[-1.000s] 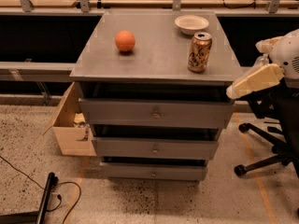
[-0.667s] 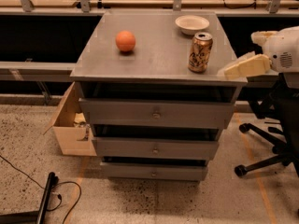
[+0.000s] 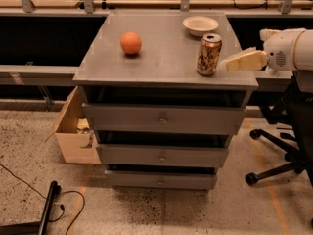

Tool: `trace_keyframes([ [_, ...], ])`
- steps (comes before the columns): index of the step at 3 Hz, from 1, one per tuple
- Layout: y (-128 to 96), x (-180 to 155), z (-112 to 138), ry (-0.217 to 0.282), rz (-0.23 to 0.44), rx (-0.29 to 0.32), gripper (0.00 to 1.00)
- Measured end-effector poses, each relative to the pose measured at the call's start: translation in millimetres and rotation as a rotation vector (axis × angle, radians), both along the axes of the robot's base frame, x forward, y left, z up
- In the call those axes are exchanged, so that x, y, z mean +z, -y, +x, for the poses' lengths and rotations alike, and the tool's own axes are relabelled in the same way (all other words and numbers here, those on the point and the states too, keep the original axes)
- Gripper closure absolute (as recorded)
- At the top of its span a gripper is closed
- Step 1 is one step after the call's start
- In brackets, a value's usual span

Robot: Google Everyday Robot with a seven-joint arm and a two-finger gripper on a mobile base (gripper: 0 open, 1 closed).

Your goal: Knock orange can over

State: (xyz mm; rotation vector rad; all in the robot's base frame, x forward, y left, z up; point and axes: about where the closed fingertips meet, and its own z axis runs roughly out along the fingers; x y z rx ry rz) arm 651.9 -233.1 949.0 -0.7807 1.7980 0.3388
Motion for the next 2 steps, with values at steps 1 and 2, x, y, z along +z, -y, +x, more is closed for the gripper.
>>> trace_keyframes([
  [1,-6.5,-13.6,1.0,-0.015,0.033,-0.012,0.0],
  [2,-17.5,-22.6,16.2,0.013,0.104,-0.023,0.0],
])
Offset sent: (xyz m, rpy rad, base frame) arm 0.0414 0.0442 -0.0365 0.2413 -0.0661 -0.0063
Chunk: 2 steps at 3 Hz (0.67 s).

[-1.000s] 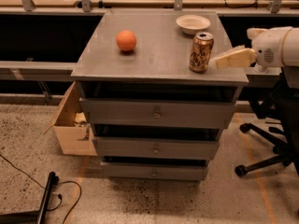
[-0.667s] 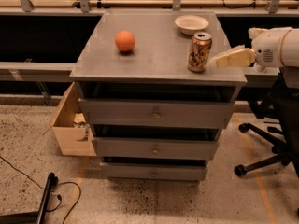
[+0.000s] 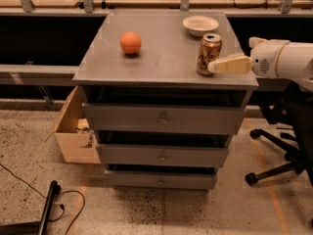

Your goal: Knock orange can over

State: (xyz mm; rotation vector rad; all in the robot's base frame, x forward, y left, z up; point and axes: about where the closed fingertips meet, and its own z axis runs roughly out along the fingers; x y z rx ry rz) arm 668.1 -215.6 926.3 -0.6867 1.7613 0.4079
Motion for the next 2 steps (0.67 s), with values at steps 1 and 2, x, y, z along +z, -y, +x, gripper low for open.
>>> trace_keyframes([
  [1,-21.3,-7.8,17.2,0.046,0.082,0.037,0.0],
  [2,-42.2,-21.6,33.7,0.083,0.088,0.092,0.0],
])
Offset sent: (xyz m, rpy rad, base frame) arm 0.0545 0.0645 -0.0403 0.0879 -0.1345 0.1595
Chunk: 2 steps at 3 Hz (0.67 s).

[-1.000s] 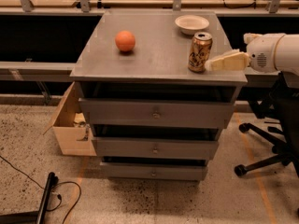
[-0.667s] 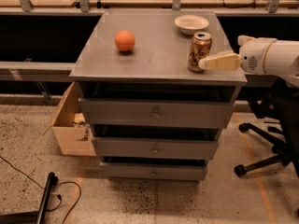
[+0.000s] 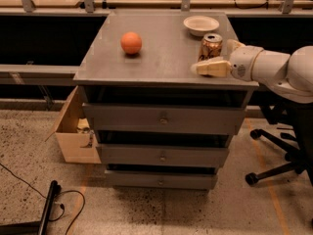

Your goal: Knock orange can over

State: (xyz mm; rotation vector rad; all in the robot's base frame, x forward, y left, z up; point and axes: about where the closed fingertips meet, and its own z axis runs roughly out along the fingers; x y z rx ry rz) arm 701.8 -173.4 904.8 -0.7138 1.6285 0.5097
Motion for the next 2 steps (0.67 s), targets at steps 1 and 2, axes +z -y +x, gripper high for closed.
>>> trace_keyframes([
  [1,-2.6,-9.1,22.1,0.027,-0.012,-0.02,0.0],
  [2,15.5,-11.5,41.3,0.054,-0.043,-0.085,0.02],
])
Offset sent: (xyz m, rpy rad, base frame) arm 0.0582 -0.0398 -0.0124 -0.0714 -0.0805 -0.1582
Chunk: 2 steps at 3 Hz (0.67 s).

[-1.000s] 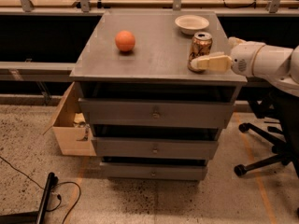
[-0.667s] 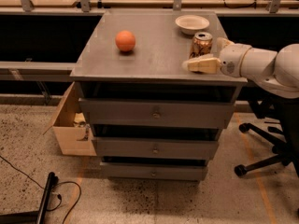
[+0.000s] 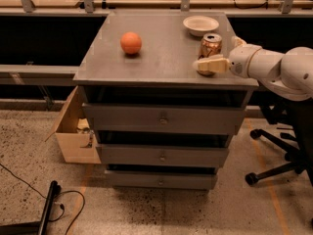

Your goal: Knock orange can over

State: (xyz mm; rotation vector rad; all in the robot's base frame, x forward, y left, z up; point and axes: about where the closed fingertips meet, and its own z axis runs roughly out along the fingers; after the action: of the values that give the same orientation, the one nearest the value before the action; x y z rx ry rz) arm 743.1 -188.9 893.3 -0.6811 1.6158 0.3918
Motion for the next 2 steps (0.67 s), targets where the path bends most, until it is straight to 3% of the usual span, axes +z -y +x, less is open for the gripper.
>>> trace_keyframes([
  [2,7.1,17.1,6.9,-0.002,-0.058,-0.006,0.47],
])
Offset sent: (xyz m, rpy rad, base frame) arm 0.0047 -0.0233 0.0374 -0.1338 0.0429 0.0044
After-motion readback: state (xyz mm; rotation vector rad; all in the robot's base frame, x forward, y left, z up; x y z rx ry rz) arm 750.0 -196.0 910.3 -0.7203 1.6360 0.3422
